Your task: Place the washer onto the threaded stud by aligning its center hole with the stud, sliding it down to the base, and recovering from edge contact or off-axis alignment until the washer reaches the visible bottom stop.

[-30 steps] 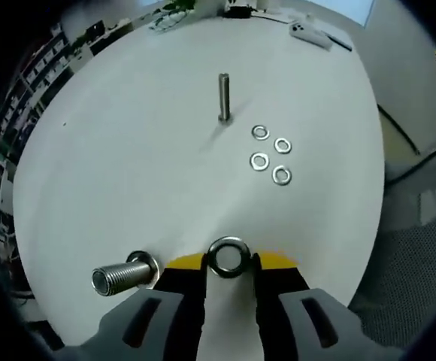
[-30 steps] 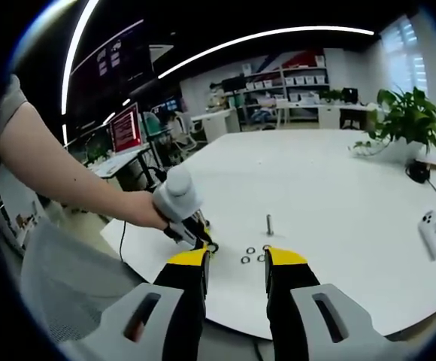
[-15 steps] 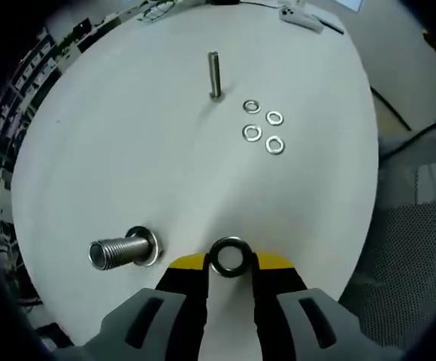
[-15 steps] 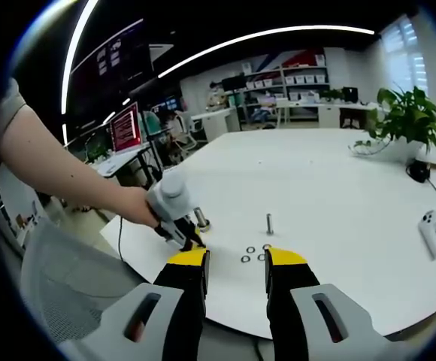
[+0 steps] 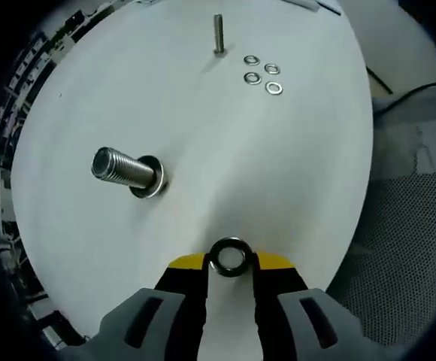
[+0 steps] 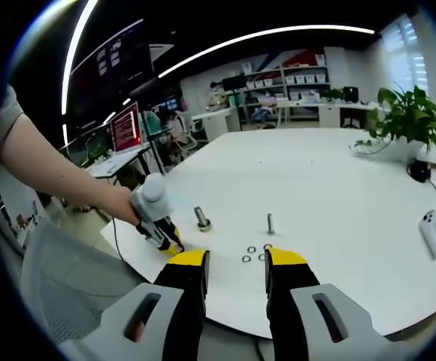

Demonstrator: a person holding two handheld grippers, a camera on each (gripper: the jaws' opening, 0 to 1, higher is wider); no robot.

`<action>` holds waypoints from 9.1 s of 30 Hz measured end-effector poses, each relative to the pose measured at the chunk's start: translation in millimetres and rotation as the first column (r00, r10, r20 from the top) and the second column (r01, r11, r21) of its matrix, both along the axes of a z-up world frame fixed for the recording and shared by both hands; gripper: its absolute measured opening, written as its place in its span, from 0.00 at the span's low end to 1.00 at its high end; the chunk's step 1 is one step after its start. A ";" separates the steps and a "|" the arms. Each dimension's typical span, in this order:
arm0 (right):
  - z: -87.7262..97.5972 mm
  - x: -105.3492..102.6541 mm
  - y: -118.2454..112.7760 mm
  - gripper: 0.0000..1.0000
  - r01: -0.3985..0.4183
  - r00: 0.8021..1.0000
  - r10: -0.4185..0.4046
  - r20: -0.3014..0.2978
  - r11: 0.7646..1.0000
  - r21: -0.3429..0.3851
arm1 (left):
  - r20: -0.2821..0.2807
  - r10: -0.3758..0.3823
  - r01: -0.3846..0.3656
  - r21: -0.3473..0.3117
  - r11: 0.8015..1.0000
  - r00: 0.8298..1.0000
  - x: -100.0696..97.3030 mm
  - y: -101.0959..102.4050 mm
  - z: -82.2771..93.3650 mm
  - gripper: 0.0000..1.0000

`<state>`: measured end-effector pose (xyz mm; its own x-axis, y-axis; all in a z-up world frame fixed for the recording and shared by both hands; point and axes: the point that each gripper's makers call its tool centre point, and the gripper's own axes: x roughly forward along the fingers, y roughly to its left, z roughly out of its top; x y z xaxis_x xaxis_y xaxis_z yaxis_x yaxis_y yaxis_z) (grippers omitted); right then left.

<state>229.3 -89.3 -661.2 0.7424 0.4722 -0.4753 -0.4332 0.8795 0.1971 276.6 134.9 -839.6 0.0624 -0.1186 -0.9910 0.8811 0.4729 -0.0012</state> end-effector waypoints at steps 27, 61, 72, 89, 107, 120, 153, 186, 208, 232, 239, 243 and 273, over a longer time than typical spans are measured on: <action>-0.9 0.1 -0.7 0.32 0.003 1.000 -0.003 -0.004 1.000 -0.004 | 0.015 0.061 -0.061 -0.029 0.998 0.998 1.6 1.8 0.4 0.19; -0.7 0.1 -0.9 0.31 0.004 1.000 -0.004 -0.005 1.000 0.005 | 0.146 0.094 -0.074 -0.135 0.988 0.985 61.4 -7.4 70.9 0.18; -0.7 0.3 -0.8 0.31 0.004 1.000 -0.004 -0.005 1.000 0.007 | 0.177 0.079 -0.056 -0.136 0.989 0.981 86.7 -19.9 76.4 0.19; -1.6 1.0 -3.9 0.31 0.018 1.000 -0.017 -0.009 1.000 0.006 | 0.140 0.048 -0.036 -0.088 0.996 0.989 95.0 -28.5 54.1 0.19; -4.6 0.1 -5.2 0.31 0.020 1.000 -0.020 -0.021 1.000 -0.009 | 0.124 0.026 -0.020 -0.049 0.999 0.992 93.0 -27.2 23.0 0.19; -6.5 -0.4 -4.3 0.31 0.010 1.000 -0.011 -0.027 1.000 -0.024 | 0.125 0.057 -0.045 -0.101 0.994 0.991 89.6 -28.4 17.9 0.22; -14.0 -7.0 7.2 0.30 -0.056 0.996 0.053 -0.072 0.998 -0.040 | 0.275 0.567 -0.326 -0.594 0.735 0.777 20.3 53.3 141.5 0.36; -36.9 -13.4 -5.7 0.30 -0.072 0.985 0.031 -0.169 0.968 -0.239 | 0.244 0.624 -0.229 -0.783 0.579 0.743 -68.5 56.1 192.8 0.40; -29.2 -11.8 -10.1 0.30 -0.028 0.992 -0.005 -0.125 0.965 -0.259 | 0.190 0.598 -0.224 -0.806 0.548 0.779 -74.7 46.5 190.7 0.39; -36.9 -16.4 2.9 0.28 -0.105 0.981 0.062 -0.183 0.967 -0.234 | 0.185 0.603 -0.227 -0.810 0.541 0.776 -73.8 49.0 189.9 0.38; -38.1 -15.6 -1.0 0.28 -0.085 0.981 0.042 -0.191 0.971 -0.223 | 0.192 0.589 -0.220 -0.803 0.554 0.785 -74.1 46.3 188.8 0.38; -42.0 -20.4 4.9 0.29 -0.111 0.975 0.062 -0.215 0.969 -0.223 | 0.189 0.605 -0.228 -0.807 0.544 0.773 -73.1 51.6 189.3 0.37; -65.9 19.2 37.8 0.33 -0.290 0.916 0.184 -0.358 0.918 -0.271 | 0.185 0.616 -0.256 -0.791 0.555 0.766 -73.9 56.7 183.3 0.36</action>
<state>248.5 -51.5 -727.0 0.4102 0.4022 -0.8185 -0.5969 0.7970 0.0925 202.7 191.5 -656.2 0.6627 -0.5813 -0.4722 0.5547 0.8046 -0.2120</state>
